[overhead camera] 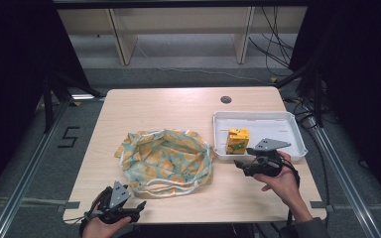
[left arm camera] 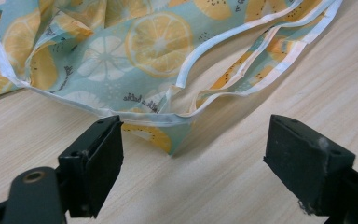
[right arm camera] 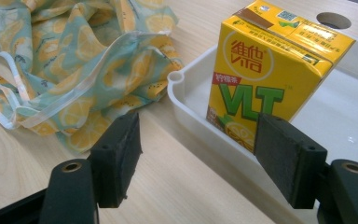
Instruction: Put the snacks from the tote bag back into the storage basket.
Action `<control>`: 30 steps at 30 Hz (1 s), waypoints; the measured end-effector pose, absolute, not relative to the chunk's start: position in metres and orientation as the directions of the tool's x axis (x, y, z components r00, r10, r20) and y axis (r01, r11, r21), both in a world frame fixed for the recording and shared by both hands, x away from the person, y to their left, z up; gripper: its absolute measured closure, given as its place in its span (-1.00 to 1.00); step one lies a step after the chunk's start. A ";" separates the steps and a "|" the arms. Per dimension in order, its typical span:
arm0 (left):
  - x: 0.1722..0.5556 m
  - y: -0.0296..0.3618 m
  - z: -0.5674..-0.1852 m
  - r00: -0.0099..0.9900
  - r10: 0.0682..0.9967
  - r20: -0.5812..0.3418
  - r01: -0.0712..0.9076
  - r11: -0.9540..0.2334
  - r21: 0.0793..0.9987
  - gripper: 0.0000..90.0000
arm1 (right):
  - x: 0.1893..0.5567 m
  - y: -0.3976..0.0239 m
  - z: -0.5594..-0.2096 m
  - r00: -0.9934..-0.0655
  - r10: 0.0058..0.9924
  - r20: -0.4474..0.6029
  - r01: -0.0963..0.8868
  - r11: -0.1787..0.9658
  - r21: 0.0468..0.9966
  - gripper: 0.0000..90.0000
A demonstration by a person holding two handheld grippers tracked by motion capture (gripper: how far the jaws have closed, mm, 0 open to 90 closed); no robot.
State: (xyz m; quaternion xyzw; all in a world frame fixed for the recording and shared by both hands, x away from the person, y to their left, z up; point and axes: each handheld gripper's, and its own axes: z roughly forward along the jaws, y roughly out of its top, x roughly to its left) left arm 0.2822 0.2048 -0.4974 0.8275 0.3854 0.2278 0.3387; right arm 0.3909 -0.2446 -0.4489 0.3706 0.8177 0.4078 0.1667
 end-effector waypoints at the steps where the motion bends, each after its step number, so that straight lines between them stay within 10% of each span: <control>1: 0.282 0.204 -0.498 0.592 0.799 0.105 0.489 -0.460 0.741 -0.59 | 0.391 -0.245 -0.450 -0.679 0.734 0.019 0.458 0.404 0.792 -0.28; 30: 0.282 0.205 -0.498 0.595 0.795 0.117 0.481 -0.469 0.741 -0.59 | 0.378 -0.235 -0.467 -0.709 0.705 0.011 0.432 0.422 0.798 -0.42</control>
